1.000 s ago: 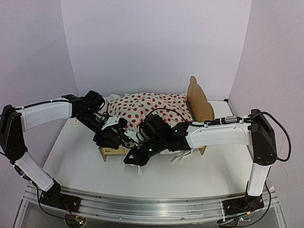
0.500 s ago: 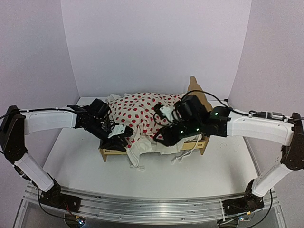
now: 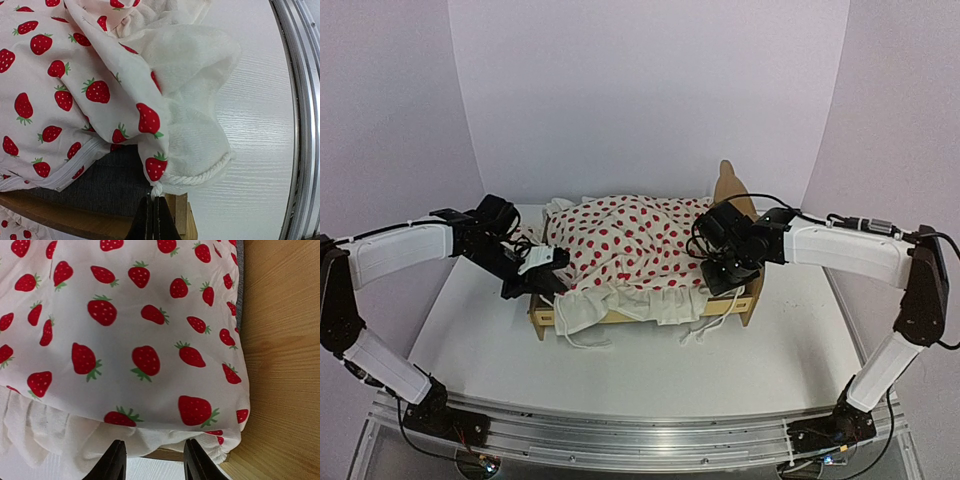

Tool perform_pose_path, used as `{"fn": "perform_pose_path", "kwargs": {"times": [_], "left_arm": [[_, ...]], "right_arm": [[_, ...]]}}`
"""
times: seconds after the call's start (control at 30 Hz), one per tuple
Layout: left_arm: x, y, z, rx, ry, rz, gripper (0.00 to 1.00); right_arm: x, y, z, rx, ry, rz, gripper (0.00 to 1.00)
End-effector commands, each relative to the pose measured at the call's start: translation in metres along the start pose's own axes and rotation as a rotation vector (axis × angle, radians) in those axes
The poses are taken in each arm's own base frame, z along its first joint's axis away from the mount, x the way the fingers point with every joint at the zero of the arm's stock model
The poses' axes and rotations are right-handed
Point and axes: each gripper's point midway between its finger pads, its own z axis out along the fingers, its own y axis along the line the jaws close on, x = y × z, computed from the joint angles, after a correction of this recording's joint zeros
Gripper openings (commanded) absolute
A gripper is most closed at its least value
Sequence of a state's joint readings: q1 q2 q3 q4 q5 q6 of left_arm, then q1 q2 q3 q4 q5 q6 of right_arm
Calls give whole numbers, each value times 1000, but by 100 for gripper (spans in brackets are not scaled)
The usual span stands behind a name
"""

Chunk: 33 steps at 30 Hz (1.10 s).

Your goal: Set up the pet bed

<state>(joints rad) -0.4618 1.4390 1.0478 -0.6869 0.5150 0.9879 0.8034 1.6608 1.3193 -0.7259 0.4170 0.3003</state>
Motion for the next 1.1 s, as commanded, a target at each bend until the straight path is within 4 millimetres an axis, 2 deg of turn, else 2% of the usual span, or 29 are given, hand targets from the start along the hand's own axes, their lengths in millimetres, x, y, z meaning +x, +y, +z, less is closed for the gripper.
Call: {"fn": "perform_pose_path", "kwargs": {"times": [0.0, 0.27, 0.57, 0.67, 0.7, 0.73, 0.8, 0.87, 0.97, 1.07], "left_arm": [[11, -17, -13, 22, 38, -1, 0], [51, 2, -18, -13, 117, -21, 0], [64, 20, -16, -60, 156, 12, 0], [70, 18, -16, -50, 164, 34, 0], [68, 14, -17, -37, 156, 49, 1], [62, 10, -19, -20, 131, 64, 8], [45, 0, -28, 16, 66, 99, 35], [18, -7, -41, 47, -41, 124, 52], [-22, 4, -59, 26, -167, 107, 61], [-39, 39, -58, -60, -196, -20, 60]], "right_arm": [[-6, -4, -7, 14, -7, 11, 42], [-9, -3, -19, -18, -25, -3, 44], [1, -26, -31, 66, -12, 16, 44], [1, -31, -40, 71, -18, 21, 44], [1, -31, -43, 64, -19, 22, 44], [1, -31, -45, 54, -19, 24, 44], [2, -29, -49, 34, -18, 33, 45], [-1, -27, -53, 15, -24, 45, 45], [-12, -22, -60, -15, -47, 59, 45], [-33, -23, -65, -27, -79, 88, 44]]}}
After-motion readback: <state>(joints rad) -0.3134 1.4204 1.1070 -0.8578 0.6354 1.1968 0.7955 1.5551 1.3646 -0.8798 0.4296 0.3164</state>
